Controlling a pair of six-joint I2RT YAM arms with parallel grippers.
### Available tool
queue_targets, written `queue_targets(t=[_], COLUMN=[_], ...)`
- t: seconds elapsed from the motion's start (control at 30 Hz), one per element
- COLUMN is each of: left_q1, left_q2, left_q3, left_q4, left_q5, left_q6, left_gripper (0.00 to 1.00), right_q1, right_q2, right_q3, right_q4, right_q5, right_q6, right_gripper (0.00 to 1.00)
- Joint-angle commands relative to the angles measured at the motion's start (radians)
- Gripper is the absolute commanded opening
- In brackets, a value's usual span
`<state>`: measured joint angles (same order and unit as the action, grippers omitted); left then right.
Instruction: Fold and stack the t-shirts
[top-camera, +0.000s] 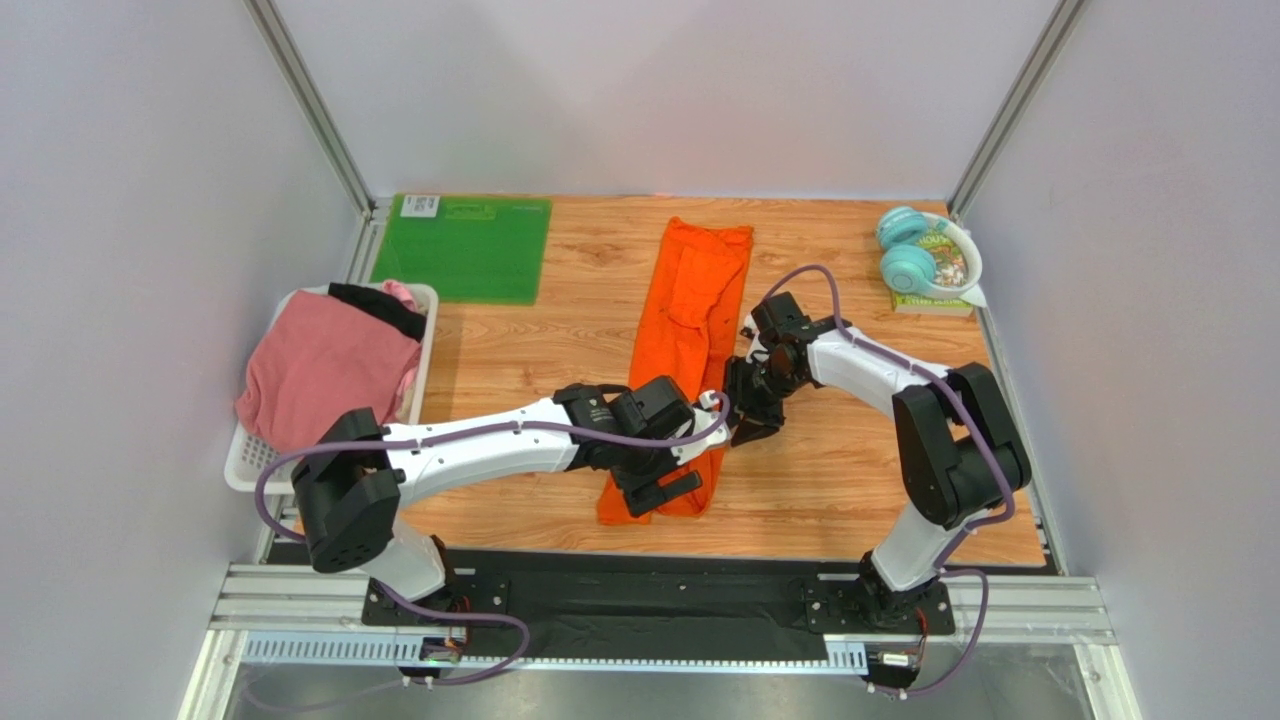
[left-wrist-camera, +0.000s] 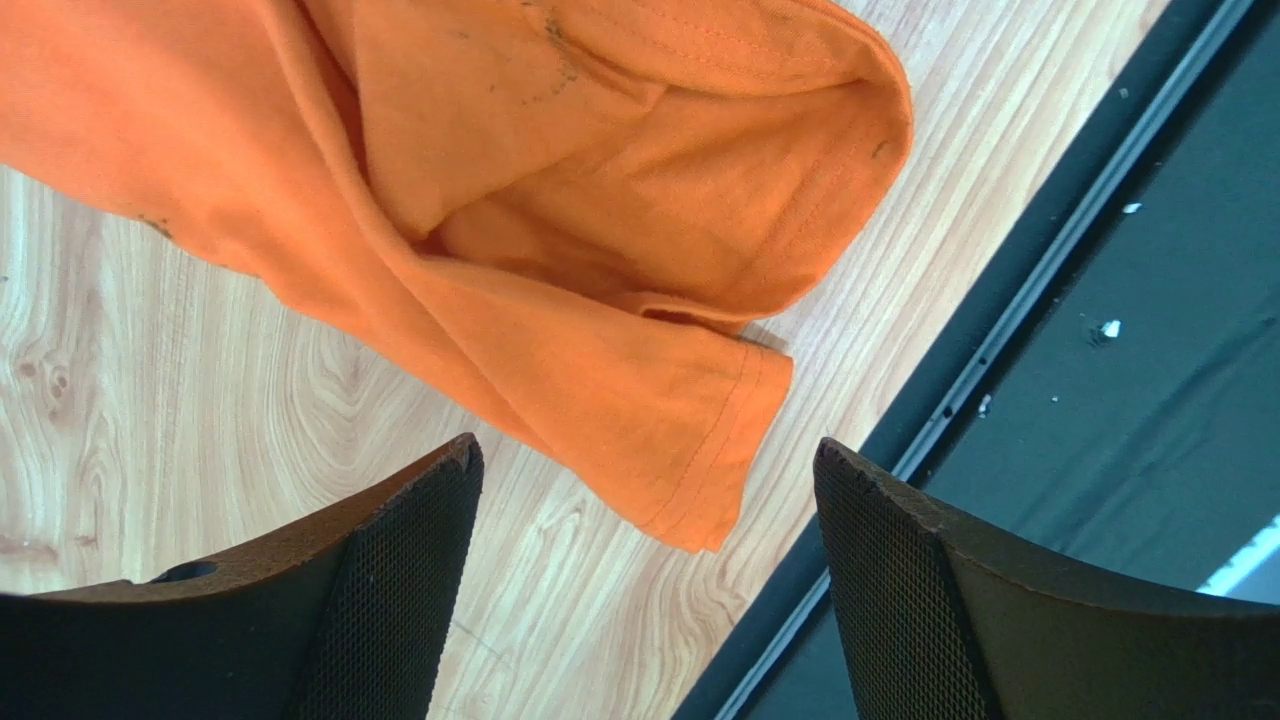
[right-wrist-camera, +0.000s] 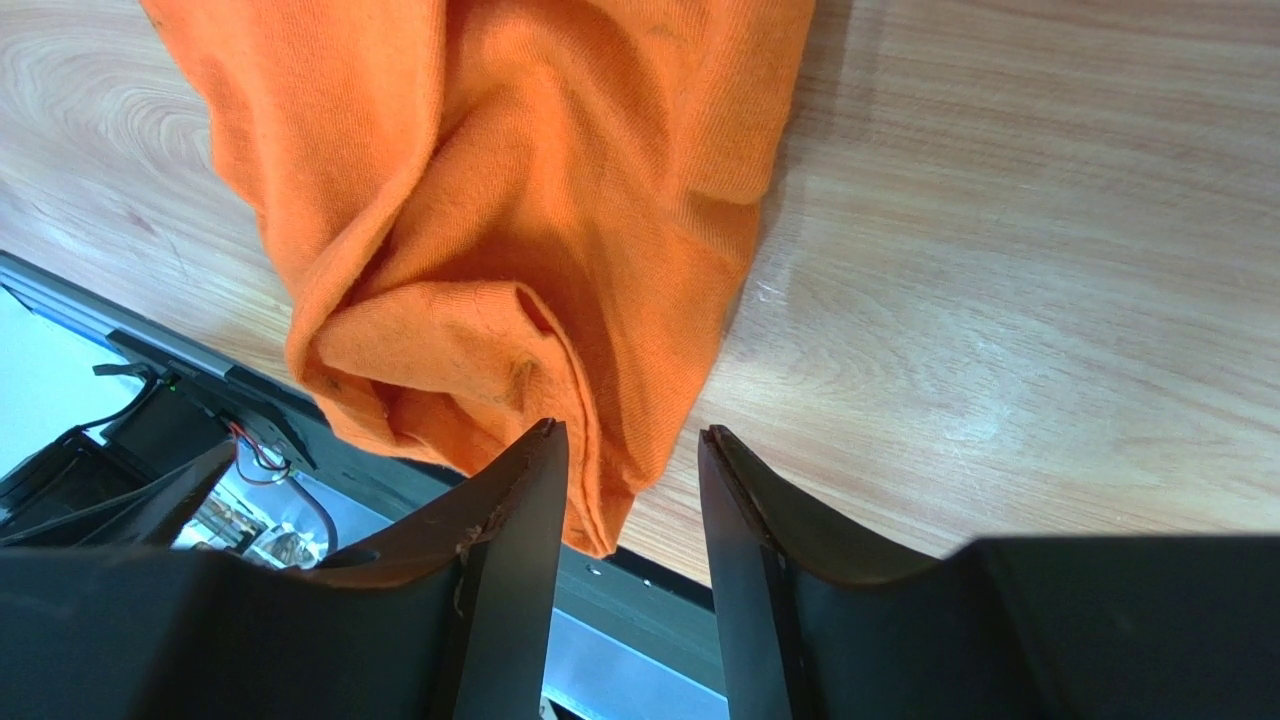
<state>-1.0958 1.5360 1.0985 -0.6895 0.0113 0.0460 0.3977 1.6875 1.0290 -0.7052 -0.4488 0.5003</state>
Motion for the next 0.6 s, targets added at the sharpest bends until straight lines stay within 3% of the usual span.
queue_targets(t=[0.0,0.27,0.57], left_q1=[-0.048,-0.128,-0.130], left_q2=[0.036,0.118,0.180], left_q3=[0.014,0.006,0.012], left_q4=[0.028,0.041,0.035], left_q5=[-0.036,-0.033,-0.042], left_q6=[-0.020,-0.029,-0.037], left_gripper=[0.86,0.83,0.78], right_q1=[-0.010,-0.036,-0.056], right_q2=[0.011,0.017,-0.006], right_q3=[0.026,0.022,0.008], right_q4=[0.029,0.030,0.029], right_q5=[-0.016,-0.027,-0.042], right_q6=[-0.011,-0.022,-0.034], right_gripper=[0.43,0.42,0.42])
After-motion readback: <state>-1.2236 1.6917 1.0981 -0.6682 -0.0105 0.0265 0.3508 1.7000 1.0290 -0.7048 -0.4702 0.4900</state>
